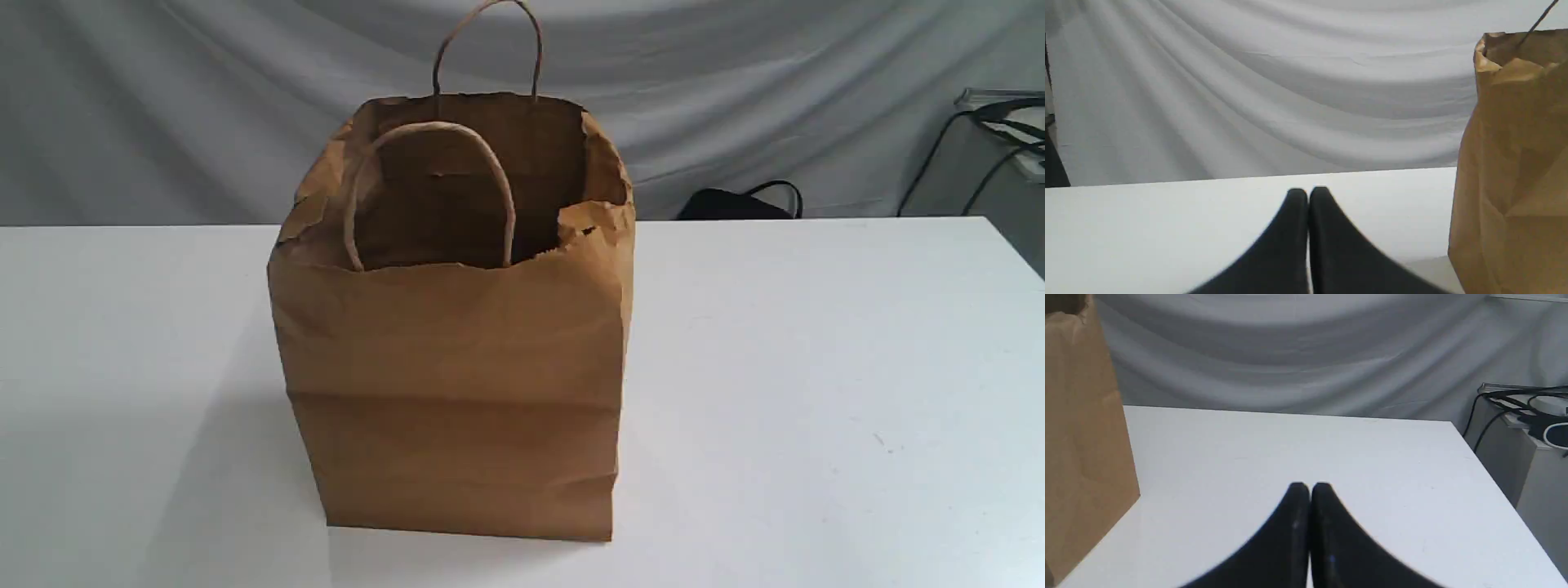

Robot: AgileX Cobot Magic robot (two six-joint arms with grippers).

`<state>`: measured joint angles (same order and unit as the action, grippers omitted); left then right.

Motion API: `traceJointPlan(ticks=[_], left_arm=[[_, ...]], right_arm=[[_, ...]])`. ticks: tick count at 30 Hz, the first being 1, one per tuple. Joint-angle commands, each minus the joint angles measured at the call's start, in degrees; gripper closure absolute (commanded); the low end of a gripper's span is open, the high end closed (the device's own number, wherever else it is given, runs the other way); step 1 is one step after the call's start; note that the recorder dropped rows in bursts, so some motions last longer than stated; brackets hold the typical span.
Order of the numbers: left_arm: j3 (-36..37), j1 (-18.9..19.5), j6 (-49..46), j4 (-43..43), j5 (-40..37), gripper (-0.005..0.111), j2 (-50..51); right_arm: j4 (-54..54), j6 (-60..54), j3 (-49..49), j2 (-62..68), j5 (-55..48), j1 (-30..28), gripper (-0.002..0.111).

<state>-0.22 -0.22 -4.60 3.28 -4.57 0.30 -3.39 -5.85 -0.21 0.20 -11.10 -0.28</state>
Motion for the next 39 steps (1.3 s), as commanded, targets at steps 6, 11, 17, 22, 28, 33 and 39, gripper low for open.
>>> traceJointPlan(ticks=[6, 11, 17, 22, 28, 33, 39], left_arm=[[0.2, 0.3, 8.0, -5.4, -5.5, 0.107, -0.3], [0.2, 0.3, 8.6, -5.2, -5.6, 0.107, -0.3], [0.2, 0.3, 8.6, -5.2, -5.8, 0.107, -0.3], [0.2, 0.3, 8.6, -5.2, -5.8, 0.107, -0.3], [0.2, 0.3, 8.6, -5.2, -5.8, 0.107, -0.3], [0.2, 0.3, 8.6, -5.2, -5.8, 0.107, -0.3], [0.2, 0.3, 8.6, -5.2, -5.8, 0.107, -0.3]], right_arm=[[-0.5, 0.4, 0.2, -0.2, 0.1, -0.4, 0.108], [-0.5, 0.4, 0.2, -0.2, 0.1, -0.4, 0.108], [-0.5, 0.2, 0.2, -0.2, 0.1, -0.4, 0.108], [-0.5, 0.2, 0.2, -0.2, 0.1, -0.4, 0.108], [-0.5, 0.2, 0.2, -0.2, 0.1, -0.4, 0.108], [-0.5, 0.3, 0.2, -0.2, 0.1, -0.4, 0.108], [-0.5, 0.3, 0.2, -0.2, 0.1, -0.4, 0.108]])
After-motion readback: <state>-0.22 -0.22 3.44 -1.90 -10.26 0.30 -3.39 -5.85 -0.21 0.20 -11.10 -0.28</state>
